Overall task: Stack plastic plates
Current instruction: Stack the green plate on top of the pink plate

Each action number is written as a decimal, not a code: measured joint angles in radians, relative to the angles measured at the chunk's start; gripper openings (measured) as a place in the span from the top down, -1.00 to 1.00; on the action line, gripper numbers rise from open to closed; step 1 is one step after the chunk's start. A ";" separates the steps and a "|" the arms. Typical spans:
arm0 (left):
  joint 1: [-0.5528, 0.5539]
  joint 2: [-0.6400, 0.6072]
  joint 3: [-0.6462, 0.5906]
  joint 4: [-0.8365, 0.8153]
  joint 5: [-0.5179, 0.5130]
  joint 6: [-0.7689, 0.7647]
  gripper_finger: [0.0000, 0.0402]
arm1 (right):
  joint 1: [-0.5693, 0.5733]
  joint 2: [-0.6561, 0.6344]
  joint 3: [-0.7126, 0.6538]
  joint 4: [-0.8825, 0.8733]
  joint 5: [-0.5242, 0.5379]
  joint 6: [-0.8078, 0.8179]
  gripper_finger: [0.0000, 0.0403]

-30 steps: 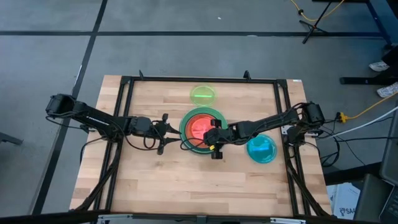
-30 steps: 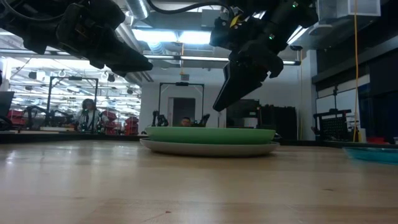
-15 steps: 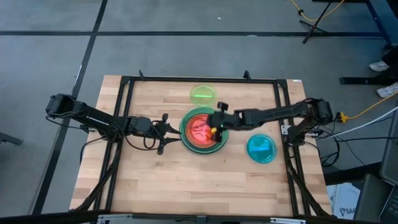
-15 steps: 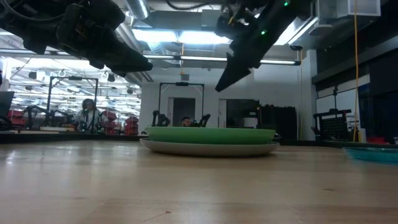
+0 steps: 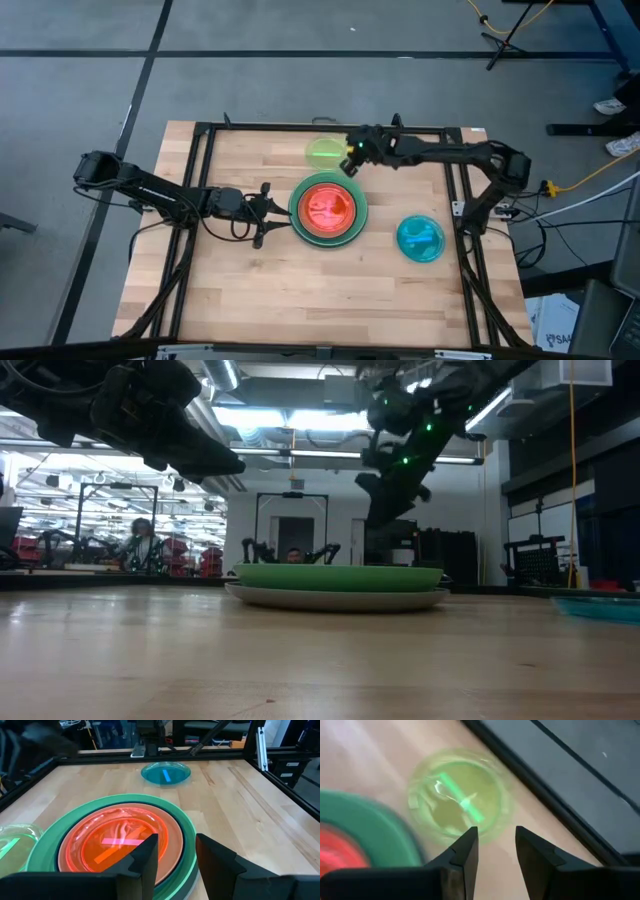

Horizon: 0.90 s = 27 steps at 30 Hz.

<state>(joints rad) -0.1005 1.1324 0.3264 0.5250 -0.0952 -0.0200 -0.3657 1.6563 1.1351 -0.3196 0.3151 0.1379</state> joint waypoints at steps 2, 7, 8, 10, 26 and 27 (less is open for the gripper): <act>0.000 0.000 0.000 0.000 0.000 0.000 0.38 | -0.039 0.019 0.000 0.023 -0.001 0.027 0.39; 0.000 0.000 0.000 0.001 0.000 -0.005 0.38 | -0.120 0.075 0.000 0.079 -0.068 0.120 0.39; 0.000 0.000 0.000 0.003 0.000 -0.005 0.38 | -0.134 0.088 0.000 0.084 -0.086 0.132 0.39; 0.000 0.000 0.000 0.004 0.000 -0.005 0.38 | -0.159 0.116 0.000 0.111 -0.139 0.167 0.39; 0.000 0.000 0.000 0.004 -0.008 -0.005 0.38 | -0.285 0.269 0.000 0.187 -0.416 0.285 0.39; 0.000 0.000 0.000 0.004 -0.010 -0.005 0.38 | -0.285 0.273 0.000 0.200 -0.425 0.285 0.39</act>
<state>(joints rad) -0.1009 1.1320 0.3264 0.5285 -0.1052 -0.0250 -0.6502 1.9291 1.1355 -0.1200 -0.1100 0.4232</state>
